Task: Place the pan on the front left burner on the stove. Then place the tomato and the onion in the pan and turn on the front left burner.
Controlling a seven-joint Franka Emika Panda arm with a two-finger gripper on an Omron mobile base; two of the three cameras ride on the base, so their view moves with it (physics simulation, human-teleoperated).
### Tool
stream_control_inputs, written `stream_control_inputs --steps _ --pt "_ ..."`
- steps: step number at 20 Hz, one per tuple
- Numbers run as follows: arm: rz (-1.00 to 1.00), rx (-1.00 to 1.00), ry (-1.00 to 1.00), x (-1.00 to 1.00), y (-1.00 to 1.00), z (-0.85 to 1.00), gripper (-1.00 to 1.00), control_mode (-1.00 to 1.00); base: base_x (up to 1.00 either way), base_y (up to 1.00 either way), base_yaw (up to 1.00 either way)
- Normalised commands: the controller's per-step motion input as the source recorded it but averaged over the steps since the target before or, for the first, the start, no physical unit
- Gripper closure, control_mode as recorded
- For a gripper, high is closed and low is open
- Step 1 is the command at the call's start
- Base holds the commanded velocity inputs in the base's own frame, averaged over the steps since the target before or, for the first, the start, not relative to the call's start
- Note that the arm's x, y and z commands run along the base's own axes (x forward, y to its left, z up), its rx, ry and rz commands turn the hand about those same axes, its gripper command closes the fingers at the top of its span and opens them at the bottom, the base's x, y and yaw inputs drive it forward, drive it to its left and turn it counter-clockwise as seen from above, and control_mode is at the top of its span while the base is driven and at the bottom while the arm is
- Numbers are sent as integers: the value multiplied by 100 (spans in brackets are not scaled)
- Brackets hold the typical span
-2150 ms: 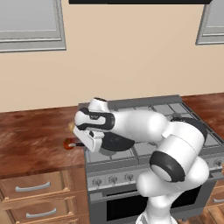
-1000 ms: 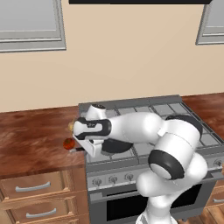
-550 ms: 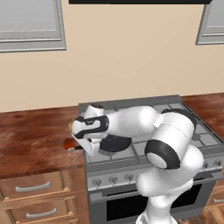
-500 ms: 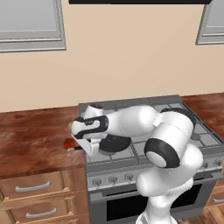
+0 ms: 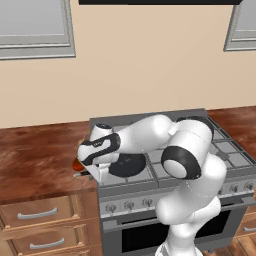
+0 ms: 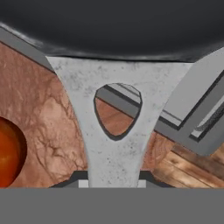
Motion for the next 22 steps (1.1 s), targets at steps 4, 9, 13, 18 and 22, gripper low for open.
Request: stream_control_inputs --steps 4,9,13,18,22 --pt "0 0 0 25 0 -15 100 -100 0 0 0" --pt "0 0 0 30 0 -12 100 -100 0 0 0" --pt "0 0 0 27 0 -16 100 -100 0 0 0" --pt "0 -1 0 20 0 -27 100 -100 0 0 0" --pt "0 -1 0 2 0 -35 100 -100 0 0 0"
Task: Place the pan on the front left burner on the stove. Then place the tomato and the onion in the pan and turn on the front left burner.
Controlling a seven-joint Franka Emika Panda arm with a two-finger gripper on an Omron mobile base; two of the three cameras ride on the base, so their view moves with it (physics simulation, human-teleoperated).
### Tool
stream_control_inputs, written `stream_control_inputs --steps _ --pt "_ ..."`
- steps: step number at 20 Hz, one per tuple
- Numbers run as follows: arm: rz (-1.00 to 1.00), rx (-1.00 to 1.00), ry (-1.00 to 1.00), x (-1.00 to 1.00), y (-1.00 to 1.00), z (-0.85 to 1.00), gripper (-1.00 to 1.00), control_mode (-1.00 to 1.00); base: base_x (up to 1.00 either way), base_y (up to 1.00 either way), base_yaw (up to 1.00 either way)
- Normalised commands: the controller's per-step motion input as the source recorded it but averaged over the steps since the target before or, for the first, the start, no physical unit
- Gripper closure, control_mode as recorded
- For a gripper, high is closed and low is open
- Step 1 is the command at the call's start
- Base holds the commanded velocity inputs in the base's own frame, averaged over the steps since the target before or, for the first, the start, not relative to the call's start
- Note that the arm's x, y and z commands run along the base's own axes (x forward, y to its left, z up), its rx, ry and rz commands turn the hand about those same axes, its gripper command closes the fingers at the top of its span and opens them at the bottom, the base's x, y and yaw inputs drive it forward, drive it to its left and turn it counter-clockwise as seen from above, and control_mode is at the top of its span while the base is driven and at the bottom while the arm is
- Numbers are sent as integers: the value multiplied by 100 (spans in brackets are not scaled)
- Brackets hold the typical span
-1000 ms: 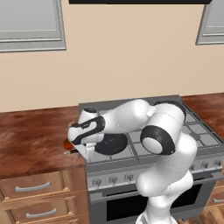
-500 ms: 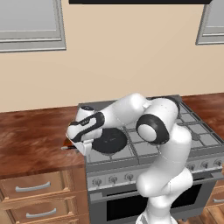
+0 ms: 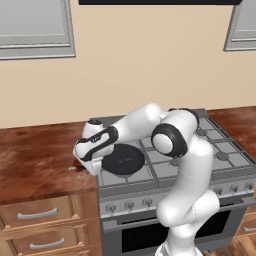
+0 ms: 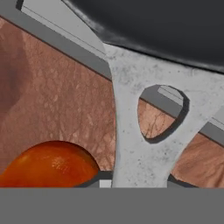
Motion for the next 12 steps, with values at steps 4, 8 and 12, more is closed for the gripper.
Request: stream_control_inputs --steps 4,8,12 --pt "0 -1 0 0 0 -36 100 -100 0 0 0" --pt "0 -1 0 0 0 -26 -100 -100 0 0 0" --pt "0 0 0 -2 0 -6 -100 -100 0 0 0"
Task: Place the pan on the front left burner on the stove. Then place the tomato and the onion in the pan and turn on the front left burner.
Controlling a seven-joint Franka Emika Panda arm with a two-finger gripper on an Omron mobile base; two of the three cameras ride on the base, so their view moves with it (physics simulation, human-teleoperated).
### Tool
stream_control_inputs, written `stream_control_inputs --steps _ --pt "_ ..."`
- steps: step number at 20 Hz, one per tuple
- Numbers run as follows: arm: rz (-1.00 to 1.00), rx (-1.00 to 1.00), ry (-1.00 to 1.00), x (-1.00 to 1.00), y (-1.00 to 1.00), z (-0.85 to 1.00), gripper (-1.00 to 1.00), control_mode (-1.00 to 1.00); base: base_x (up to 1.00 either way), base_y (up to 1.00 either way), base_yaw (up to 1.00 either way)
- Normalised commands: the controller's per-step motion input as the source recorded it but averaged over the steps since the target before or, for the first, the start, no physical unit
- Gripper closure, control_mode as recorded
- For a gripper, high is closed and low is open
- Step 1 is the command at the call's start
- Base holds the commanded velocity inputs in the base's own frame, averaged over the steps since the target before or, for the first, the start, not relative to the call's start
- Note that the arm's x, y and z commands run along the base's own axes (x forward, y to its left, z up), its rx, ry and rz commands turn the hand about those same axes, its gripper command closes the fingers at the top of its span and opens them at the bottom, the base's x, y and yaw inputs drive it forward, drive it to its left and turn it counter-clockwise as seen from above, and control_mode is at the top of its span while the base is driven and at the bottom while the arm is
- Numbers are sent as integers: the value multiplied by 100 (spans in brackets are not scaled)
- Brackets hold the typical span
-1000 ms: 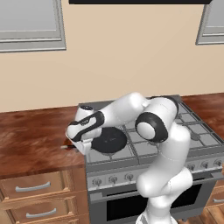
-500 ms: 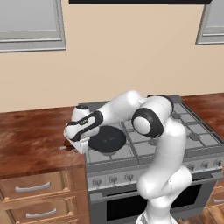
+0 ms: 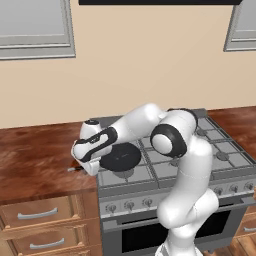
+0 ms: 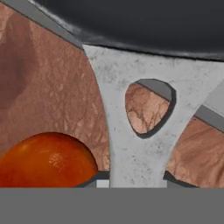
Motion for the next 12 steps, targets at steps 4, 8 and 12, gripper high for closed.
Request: stream_control_inputs --steps 4,8,12 --pt "0 0 0 -21 0 0 -100 -100 0 0 0" --pt "0 0 0 -30 0 0 -100 -100 0 0 0" --pt "-2 0 0 -31 0 6 -100 -100 0 0 0"
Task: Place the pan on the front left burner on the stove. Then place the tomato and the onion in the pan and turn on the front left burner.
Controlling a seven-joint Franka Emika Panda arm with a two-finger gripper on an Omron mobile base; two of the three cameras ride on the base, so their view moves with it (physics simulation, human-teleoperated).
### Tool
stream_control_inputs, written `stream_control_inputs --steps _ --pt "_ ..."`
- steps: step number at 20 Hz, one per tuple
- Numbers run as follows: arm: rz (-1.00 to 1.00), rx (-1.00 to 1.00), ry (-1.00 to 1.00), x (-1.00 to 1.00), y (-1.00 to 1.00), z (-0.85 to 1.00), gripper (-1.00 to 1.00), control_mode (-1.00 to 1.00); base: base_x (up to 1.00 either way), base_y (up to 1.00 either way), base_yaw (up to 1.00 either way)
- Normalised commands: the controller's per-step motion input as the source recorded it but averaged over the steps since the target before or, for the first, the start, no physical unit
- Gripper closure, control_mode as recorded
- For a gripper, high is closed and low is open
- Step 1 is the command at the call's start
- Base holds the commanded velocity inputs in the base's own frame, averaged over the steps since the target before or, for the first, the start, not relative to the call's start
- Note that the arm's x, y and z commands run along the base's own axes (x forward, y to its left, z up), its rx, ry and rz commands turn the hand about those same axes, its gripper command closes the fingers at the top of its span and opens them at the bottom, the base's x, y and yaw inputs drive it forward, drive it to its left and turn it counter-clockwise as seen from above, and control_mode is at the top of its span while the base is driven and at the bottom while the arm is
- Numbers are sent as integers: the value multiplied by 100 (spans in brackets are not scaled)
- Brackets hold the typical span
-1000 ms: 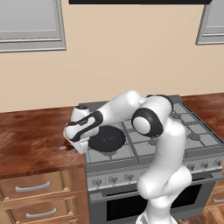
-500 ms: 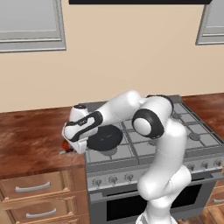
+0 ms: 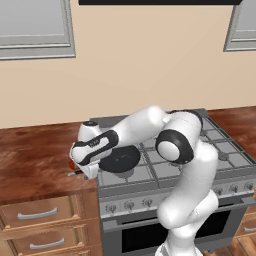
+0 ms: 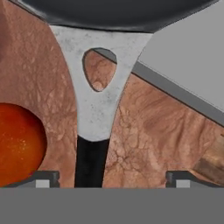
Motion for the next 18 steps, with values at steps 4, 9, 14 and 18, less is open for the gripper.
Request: stream_control_inputs --steps 4,9,14,18 --pt "-3 0 0 -36 0 43 -100 -100 0 0 0" --pt "-5 0 -4 -7 -2 63 -100 -100 0 0 0" --pt "-1 0 -6 2 -4 51 -100 -100 0 0 0" --pt "3 0 0 26 -2 9 -100 -100 0 0 0"
